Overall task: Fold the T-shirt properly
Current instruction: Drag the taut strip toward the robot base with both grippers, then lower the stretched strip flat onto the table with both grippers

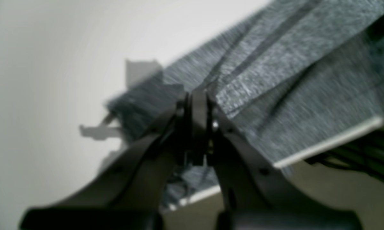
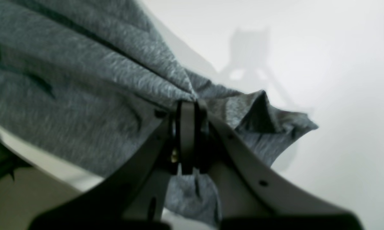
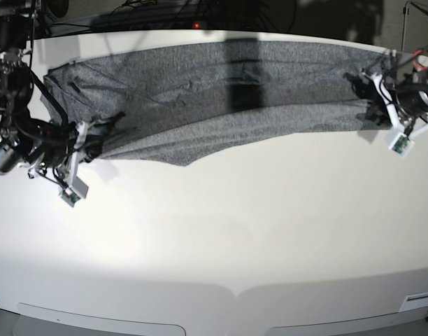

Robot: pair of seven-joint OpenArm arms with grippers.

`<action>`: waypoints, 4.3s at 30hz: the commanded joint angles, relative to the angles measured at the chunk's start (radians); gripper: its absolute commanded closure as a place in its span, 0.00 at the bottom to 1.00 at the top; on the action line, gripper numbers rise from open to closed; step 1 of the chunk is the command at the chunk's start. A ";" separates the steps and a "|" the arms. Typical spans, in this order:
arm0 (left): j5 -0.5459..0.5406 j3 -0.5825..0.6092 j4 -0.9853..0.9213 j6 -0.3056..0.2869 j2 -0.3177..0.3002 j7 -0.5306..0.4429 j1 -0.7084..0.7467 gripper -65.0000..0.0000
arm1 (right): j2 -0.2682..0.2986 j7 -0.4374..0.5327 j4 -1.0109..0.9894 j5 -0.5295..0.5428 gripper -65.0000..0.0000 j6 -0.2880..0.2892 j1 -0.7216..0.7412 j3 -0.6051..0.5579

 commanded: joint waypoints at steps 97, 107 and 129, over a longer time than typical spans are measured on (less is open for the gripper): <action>0.284 -0.009 -0.225 0.004 0.174 -0.243 0.072 1.00 | -0.134 0.155 0.048 -0.073 1.00 0.004 -0.364 0.253; 0.285 -0.009 -0.225 0.003 0.174 -0.239 0.031 0.78 | -0.134 0.196 0.048 -0.051 0.46 0.004 -0.364 0.254; 0.246 -0.007 -0.226 0.003 0.235 -0.301 0.007 0.66 | -0.303 0.352 -0.198 -0.114 0.45 0.004 -0.274 0.214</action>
